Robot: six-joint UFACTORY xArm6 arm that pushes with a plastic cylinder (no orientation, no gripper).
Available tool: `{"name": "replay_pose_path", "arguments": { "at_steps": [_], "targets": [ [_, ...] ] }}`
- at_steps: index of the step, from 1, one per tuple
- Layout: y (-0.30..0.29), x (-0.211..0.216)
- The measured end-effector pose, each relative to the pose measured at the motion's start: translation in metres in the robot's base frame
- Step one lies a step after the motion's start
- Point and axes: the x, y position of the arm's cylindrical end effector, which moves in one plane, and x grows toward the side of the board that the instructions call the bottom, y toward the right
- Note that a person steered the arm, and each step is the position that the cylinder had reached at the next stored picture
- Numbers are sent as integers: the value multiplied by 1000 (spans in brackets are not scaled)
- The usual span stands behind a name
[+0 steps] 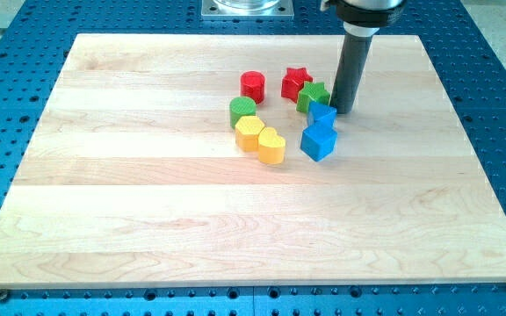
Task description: Slide the red circle slightly to the down
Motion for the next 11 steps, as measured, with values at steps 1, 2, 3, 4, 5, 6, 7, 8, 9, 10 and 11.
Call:
{"name": "replay_pose_path", "arguments": {
  "at_steps": [1, 2, 3, 4, 5, 6, 7, 8, 9, 10, 11],
  "targets": [
    [20, -42],
    [-15, -76],
    [-96, -81],
    [-137, -74],
    [-143, -59],
    [-143, -53],
    [-150, -69],
    [-103, -99],
    [-8, -105],
    [45, -110],
    [79, -110]
  ]
}}
